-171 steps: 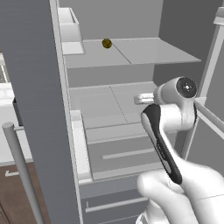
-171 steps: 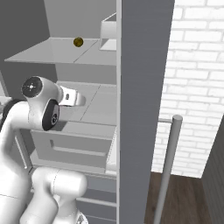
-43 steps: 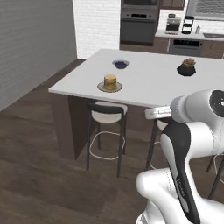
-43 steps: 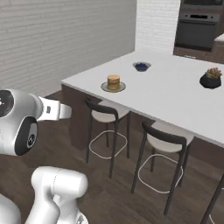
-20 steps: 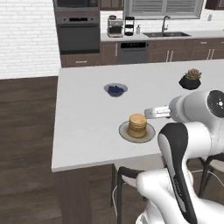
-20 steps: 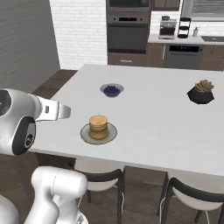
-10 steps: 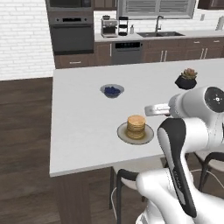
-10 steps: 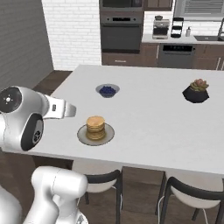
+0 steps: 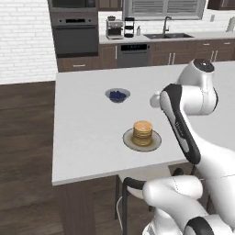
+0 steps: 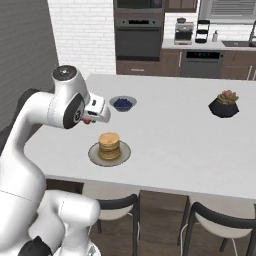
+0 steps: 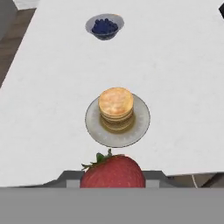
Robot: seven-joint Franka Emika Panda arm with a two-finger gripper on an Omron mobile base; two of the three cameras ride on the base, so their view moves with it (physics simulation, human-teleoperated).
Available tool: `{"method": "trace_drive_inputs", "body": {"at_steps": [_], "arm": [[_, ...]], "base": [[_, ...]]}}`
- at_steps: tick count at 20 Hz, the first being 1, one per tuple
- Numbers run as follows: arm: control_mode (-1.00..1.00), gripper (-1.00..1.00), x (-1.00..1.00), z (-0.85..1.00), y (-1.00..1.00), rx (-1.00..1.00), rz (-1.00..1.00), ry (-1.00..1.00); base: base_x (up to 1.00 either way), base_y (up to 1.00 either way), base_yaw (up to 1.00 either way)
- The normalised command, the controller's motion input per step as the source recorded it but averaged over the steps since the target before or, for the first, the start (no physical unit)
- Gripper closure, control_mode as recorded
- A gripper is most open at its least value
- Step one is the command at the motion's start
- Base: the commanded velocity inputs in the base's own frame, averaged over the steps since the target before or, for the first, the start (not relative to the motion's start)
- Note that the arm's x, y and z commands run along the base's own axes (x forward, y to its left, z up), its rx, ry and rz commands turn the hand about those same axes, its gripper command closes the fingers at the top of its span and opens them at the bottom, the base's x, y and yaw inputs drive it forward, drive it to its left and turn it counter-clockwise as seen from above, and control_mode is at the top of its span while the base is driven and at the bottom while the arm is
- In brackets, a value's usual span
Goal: Take the strawberry from the fridge and place it on top of the pancake, located on the dining counter.
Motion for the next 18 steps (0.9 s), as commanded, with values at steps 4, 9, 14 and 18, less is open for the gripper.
{"method": "trace_drive_inputs", "body": {"at_steps": [4, 9, 14, 18], "arm": [[-1.00, 1.00, 0.36, -0.34, -0.09, 0.00, -0.03, 0.27], [-1.00, 1.00, 0.38, -0.53, 0.00, -0.05, -0.01, 0.07], [-1.00, 1.00, 0.64, -0.62, 0.21, -0.06, 0.00, 0.00], [-1.00, 1.00, 0.72, -0.49, 0.34, -0.02, -0.02, 0.00]], "base": [[0.00, 0.00, 0.00], [0.00, 0.00, 0.00], [0.00, 0.00, 0.00], [0.00, 0.00, 0.00]]}}
